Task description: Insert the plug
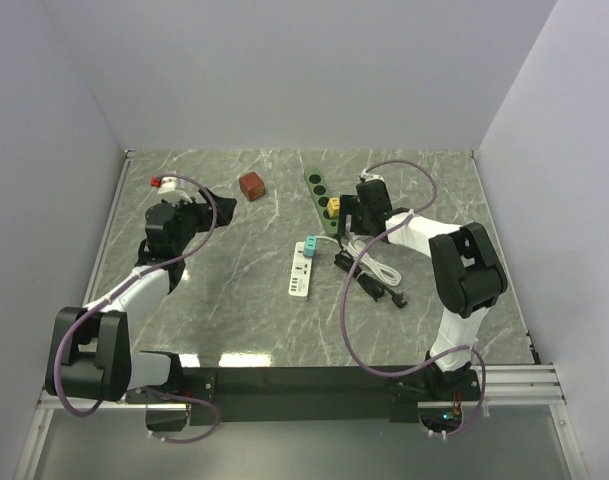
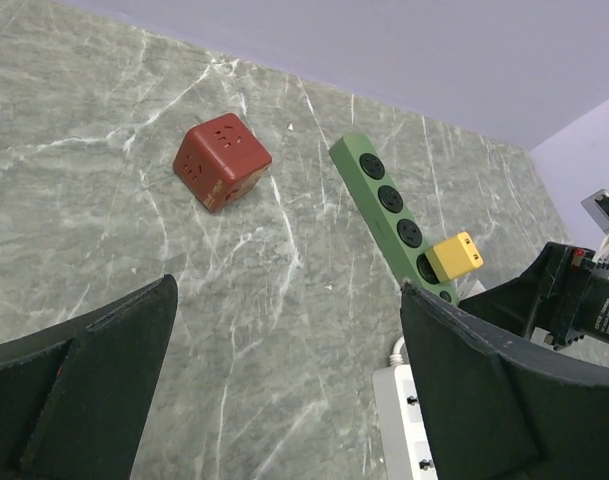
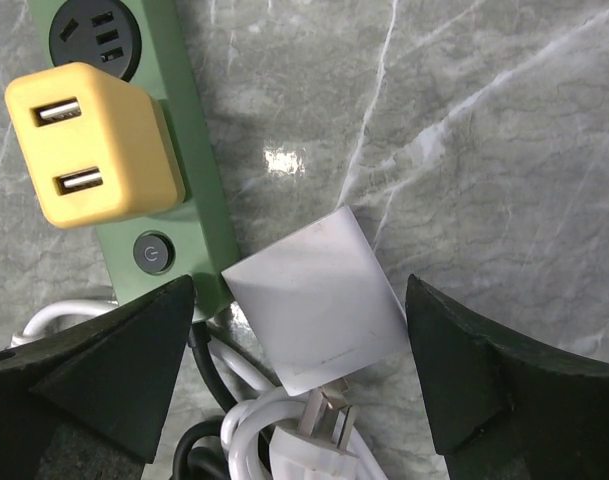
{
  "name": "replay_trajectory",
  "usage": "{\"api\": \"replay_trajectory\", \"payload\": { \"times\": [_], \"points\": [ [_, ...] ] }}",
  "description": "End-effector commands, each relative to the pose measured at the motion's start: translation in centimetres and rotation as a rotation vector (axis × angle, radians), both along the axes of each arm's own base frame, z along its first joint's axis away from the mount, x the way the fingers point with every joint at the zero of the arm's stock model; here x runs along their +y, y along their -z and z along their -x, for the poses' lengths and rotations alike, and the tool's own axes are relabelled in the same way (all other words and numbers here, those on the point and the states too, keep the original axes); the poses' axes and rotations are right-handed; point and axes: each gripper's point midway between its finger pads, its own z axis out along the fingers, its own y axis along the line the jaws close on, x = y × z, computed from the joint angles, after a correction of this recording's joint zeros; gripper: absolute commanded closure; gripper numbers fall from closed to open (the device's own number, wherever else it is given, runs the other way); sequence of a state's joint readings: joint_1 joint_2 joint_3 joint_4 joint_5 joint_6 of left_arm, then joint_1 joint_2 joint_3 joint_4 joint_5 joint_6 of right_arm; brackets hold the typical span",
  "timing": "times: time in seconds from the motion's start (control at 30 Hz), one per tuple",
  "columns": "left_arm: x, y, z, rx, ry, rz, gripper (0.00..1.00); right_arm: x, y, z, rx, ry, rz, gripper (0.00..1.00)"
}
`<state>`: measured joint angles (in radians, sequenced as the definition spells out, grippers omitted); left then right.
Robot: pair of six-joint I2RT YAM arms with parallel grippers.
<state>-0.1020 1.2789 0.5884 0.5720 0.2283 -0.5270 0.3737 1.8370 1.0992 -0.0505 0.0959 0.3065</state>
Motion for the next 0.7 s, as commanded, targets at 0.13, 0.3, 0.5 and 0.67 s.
{"api": "replay_trajectory", "payload": {
  "times": [0.13,0.3,0.5,0.67],
  "points": [
    [-0.1,-2.0,0.4,-0.069,0.027,0.023,0.00,-1.0,1.5,2.6,0.128,0.001,-0.029,0.08],
    [-0.1,-1.8,0.3,-0.063,0.030,0.026,0.00,-0.9,2.2,3.7,0.171,-0.011,-0.049,0.08],
    [-0.2,-1.8,0.4,-0.066,0.039,0.028,0.01,-1.1,2.4,4.7,0.180,-0.006,-0.060,0.11],
    [-0.3,-1.8,0.4,-0.066,0.047,0.032,0.01,-1.6,2.4,4.8,0.173,0.018,-0.054,0.11]
  ]
}}
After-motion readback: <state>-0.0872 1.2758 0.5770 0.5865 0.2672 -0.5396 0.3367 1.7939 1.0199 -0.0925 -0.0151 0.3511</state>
